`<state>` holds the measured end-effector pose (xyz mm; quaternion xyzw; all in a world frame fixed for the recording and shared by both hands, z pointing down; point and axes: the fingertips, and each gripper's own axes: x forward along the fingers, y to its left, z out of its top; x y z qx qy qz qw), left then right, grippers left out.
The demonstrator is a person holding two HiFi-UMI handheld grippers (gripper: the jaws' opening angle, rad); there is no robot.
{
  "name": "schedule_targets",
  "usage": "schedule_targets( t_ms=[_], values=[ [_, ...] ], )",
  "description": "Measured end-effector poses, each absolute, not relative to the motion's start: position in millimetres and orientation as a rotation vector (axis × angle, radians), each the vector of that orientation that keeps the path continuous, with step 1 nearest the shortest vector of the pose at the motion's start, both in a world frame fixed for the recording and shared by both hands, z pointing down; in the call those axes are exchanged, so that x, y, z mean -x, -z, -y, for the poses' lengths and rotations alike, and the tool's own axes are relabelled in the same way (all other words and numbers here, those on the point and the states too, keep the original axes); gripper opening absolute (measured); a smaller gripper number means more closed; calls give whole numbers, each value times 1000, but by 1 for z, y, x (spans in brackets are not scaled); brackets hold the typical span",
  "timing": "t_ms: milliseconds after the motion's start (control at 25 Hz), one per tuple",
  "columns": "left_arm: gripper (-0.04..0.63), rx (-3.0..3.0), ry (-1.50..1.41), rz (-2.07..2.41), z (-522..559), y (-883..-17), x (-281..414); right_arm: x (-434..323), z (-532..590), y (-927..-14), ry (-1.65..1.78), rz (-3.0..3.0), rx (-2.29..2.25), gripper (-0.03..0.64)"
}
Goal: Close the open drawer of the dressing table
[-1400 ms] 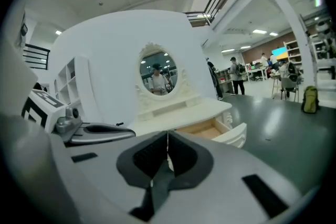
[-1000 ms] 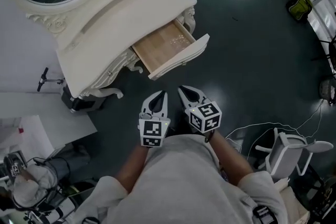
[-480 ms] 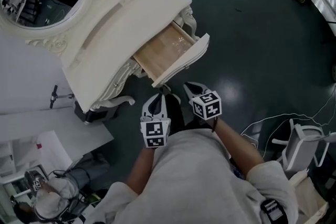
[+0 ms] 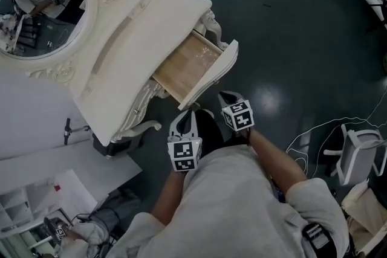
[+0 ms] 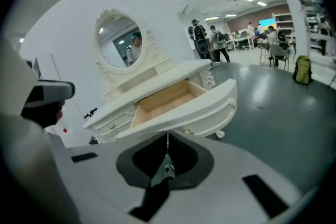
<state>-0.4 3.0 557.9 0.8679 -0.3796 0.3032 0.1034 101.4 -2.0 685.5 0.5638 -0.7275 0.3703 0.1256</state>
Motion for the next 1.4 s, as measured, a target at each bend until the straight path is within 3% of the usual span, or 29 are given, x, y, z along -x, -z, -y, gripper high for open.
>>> schedule_targets(
  t_ms=[200,240,320,760,1400],
  values=[
    [8,-2534,-900,1138,10,-559,16,-102,17,-715,-989,2025,-1603,20],
    [8,-2535,-901,1140,11,-559,19,-102,20,-721,-975,2013,-1599,36],
    [8,-2534,-905,1140,12,-560,23,-100,24,-732,-970,1991,-1583,137],
    [8,-2455,-911,1162,22,-580,60,-96,49,-771,-899,1829,-1507,146],
    [8,-2406,-900,1129,28,-605,61,-97,68,-785,-769,1755,-1460,146]
  ],
)
